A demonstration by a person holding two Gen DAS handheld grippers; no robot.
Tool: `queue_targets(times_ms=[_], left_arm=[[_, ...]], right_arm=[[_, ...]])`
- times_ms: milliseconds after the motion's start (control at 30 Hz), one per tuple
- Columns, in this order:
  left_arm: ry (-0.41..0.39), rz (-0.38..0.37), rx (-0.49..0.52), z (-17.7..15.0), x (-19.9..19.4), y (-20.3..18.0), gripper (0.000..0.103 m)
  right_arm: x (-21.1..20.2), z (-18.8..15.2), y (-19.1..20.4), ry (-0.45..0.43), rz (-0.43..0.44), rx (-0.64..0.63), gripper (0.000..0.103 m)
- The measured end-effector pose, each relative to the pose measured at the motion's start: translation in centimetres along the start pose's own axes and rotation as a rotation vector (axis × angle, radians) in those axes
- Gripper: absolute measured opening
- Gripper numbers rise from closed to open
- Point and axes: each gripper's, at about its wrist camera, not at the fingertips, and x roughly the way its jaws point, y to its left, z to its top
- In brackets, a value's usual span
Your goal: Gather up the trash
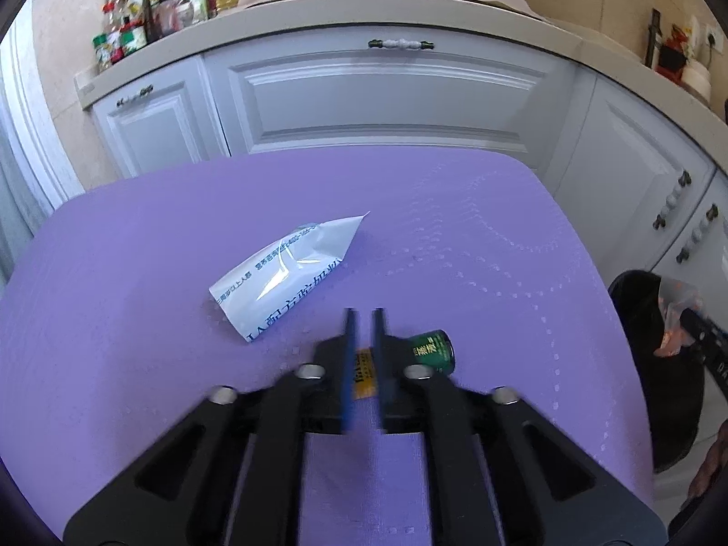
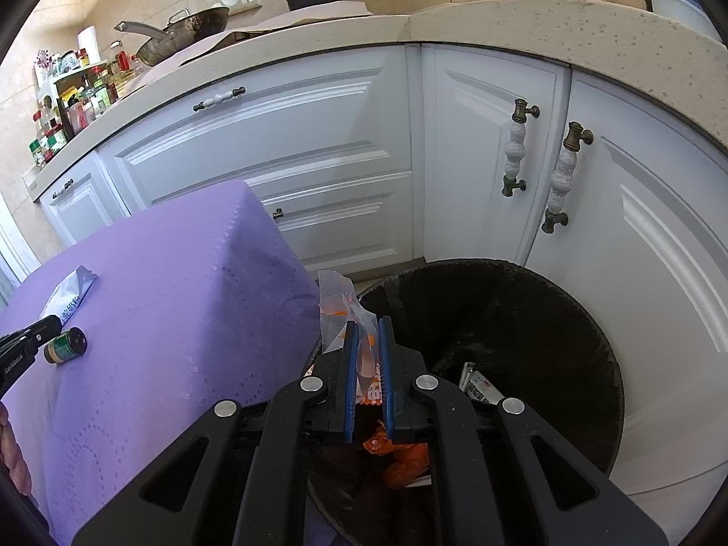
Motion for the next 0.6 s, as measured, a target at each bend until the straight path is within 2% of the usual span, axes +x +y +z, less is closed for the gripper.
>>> queue_targets(times_ms=[67,100,167,233,433,600], left_arm=[[-0.013,0.003,-0.009,0.0,-0.2,0.2,0.037],[-0.019,0.006,-0.009,-0.1,-0.4,0.1,0.040],[-0.028,0.007,-0.006,-0.1,-0.6,-0.1,0.054],[-0.033,0.011,-0.001,-0.3,-0.8,-0.3,0.060],[-0.025,0.024,0.013,-0.7,-0.4,-0.7,0.070],[-0.001,0.018,0.014,-1.0,0.1,-0.9,0.071]], right_arm=[[0.1,0.0,0.0,0.001,0.003,-0.001,0.010],[0.1,0.0,0.0,0.002,0.003,-0.001,0.010],[0.2,0.0,0.0,0.005,0.003,-0.001,0.010],[0.2,0.0,0.0,0.007,0.003,0.000,0.010],[0.2,-0.1,0.0,0.010,0.005,0.001,0.010],[0.2,-0.1,0.0,0.009,0.006,0.003,0.010]])
